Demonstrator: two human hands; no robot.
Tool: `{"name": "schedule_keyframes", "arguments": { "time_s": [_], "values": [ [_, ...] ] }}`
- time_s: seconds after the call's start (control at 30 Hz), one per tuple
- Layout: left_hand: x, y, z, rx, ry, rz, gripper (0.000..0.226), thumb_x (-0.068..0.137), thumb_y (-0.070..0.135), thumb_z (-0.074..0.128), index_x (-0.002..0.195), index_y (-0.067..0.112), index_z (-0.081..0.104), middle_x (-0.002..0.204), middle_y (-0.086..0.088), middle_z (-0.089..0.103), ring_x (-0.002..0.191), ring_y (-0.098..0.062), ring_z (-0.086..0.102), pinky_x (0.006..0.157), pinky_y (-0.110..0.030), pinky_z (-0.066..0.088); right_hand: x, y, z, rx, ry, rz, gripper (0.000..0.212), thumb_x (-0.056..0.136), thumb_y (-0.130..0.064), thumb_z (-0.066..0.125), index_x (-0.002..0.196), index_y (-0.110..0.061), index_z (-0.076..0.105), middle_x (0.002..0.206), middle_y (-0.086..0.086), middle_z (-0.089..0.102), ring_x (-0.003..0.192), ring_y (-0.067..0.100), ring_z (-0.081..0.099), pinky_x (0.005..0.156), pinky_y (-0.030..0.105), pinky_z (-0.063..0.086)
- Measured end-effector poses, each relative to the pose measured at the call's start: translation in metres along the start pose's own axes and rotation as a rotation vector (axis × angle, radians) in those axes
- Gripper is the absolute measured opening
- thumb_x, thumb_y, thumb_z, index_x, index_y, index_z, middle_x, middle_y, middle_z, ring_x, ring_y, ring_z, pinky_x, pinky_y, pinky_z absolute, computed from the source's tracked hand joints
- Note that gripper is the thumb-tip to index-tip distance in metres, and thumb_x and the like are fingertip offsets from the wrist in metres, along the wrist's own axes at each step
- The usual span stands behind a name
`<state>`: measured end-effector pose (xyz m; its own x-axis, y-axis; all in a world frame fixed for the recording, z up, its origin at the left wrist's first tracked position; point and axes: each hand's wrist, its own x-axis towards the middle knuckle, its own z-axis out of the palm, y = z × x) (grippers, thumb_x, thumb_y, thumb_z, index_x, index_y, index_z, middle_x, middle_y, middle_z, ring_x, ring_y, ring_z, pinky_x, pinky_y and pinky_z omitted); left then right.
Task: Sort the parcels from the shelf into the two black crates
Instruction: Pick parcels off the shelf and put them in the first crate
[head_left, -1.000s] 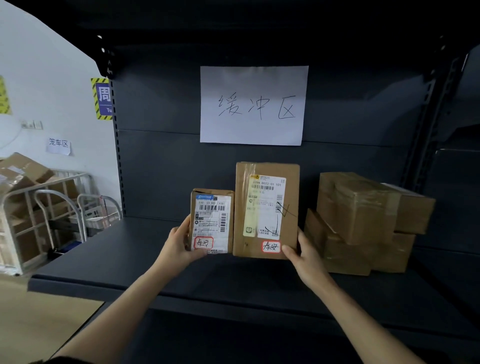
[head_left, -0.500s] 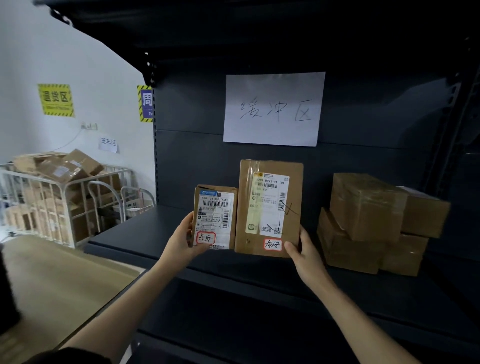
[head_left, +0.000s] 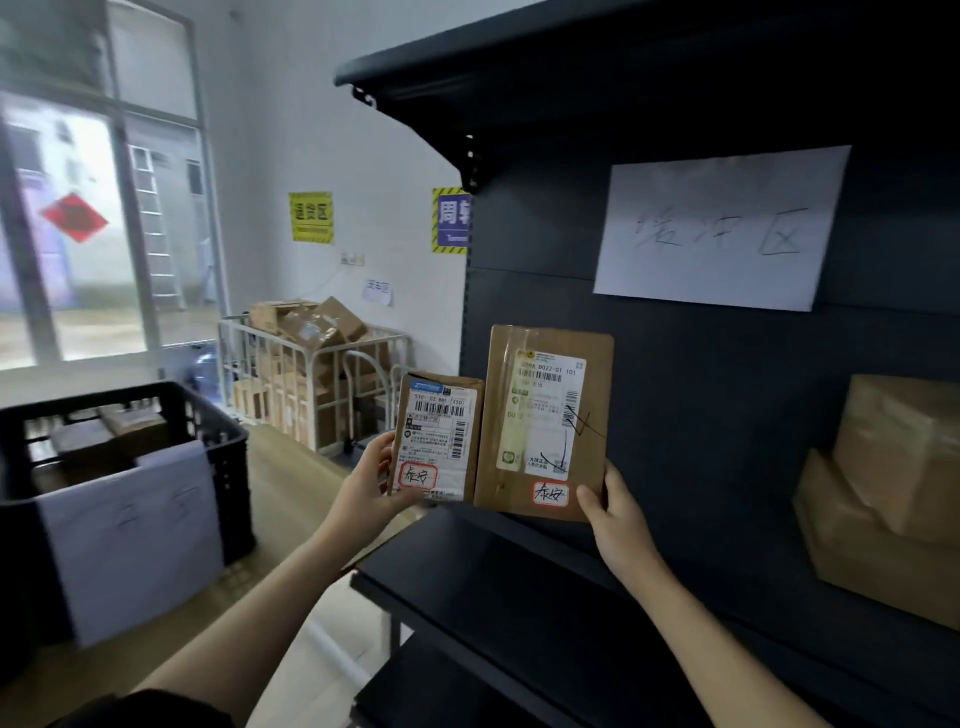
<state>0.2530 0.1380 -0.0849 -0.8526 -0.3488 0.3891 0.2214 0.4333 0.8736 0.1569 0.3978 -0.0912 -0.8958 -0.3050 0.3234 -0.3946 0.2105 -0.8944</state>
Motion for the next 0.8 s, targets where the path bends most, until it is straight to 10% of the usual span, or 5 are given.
{"name": "schedule_keyframes", "arguments": {
  "time_s": [0.37,0.8],
  "values": [
    [-0.063,-0.023,-0.159,0.105,0.198,-0.091,0.067,0.079,0.008,0.070,0.136,0.015,0.037,0.122,-0.004,0.059,0.116,-0.020,0.056,0.102,-0.044,0.045,-0.003,-0.054,0.160,0.123,-0.210,-0.084,0.036,0.096,-0.012,0.044,0.125,-0.035,0.041,0.104,-0.030,0.054,0.090,-0.025,0.051,0.067,-0.005,0.039],
    [-0.152,-0.066,-0.387,0.186,0.397,-0.179,0.066,0.079,0.006,0.070,0.135,0.018,0.037,0.112,0.007,0.060,0.109,-0.015,0.058,0.097,-0.037,0.048,-0.051,-0.150,0.393,0.245,-0.409,-0.170,0.042,0.095,-0.004,0.043,0.134,-0.020,0.040,0.115,-0.011,0.058,0.110,0.008,0.054,0.087,0.017,0.041]
  ]
}}
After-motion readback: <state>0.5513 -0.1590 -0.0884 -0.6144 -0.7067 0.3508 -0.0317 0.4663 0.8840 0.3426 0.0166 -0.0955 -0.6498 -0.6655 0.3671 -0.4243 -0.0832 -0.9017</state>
